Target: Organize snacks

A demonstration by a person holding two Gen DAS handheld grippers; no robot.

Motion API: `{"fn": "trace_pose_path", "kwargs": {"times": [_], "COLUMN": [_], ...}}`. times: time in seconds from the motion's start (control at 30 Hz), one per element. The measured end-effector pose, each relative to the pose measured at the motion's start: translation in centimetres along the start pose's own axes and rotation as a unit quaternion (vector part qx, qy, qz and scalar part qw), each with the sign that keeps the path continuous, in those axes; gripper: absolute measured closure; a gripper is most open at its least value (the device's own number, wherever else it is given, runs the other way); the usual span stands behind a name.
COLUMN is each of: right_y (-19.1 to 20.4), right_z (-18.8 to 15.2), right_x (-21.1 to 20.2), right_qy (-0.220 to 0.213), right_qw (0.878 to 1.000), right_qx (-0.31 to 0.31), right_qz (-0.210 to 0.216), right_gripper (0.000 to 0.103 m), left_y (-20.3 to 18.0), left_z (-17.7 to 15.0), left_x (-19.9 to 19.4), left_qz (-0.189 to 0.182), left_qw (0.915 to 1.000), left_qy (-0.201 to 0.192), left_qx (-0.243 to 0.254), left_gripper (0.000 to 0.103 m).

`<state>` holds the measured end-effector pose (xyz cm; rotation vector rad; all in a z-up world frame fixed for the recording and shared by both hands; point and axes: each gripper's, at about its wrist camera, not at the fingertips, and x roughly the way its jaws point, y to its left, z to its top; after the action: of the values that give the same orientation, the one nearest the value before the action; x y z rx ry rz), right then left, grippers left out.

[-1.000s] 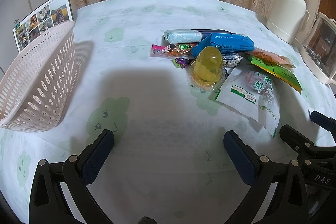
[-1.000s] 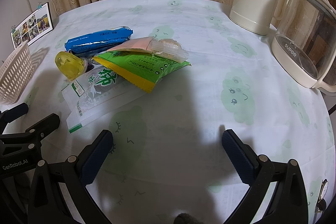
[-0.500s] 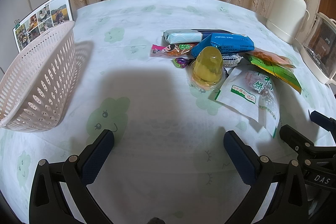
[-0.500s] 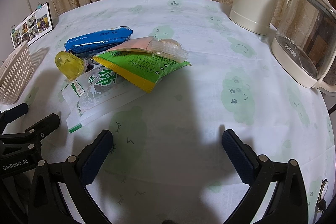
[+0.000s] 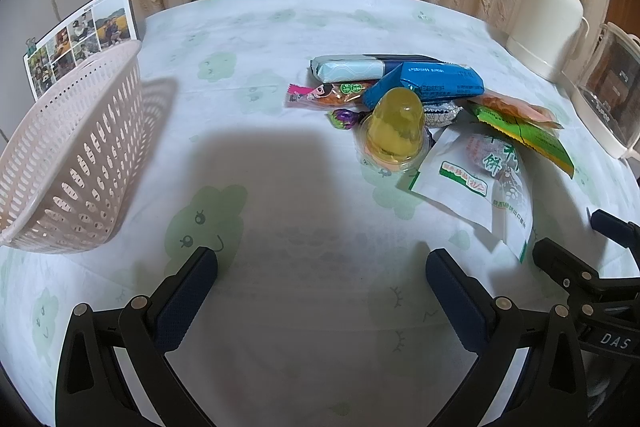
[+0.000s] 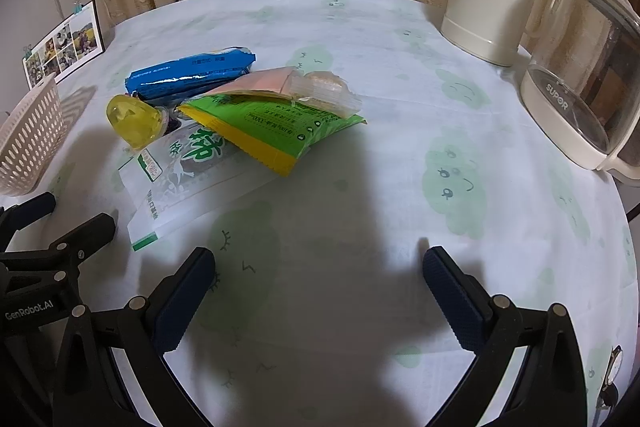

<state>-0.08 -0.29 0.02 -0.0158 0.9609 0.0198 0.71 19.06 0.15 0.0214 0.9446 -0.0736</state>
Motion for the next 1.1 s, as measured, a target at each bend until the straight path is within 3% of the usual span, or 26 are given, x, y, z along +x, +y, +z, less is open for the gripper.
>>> {"fn": "trace_pose_path", "kwargs": {"times": [0.57, 0.93, 1.1], "right_y": [0.0, -0.9, -1.7], "right_z": [0.0, -0.1, 0.3], "right_x": [0.0, -1.0, -2.2], "right_qy": [0.0, -0.018, -0.051], "right_qw": [1.0, 0.999, 0.997], "right_qx": [0.0, 0.029, 0.039], "right_qz": [0.001, 0.043, 0.051], "right_gripper": [0.0, 0.0, 0.0], "left_y": [0.1, 0.2, 0.2], "left_z": [-0.3, 0.7, 1.3], "left_x": [-0.2, -2.0, -2.7], "left_qz": [0.001, -0.006, -0.006], "left_qw": [1.0, 0.9983, 0.9969], "left_qy": [-0.002, -0.057, -0.076], "left_qx": [0.003, -0.014, -0.015], "left_gripper": [0.0, 0.0, 0.0]}}
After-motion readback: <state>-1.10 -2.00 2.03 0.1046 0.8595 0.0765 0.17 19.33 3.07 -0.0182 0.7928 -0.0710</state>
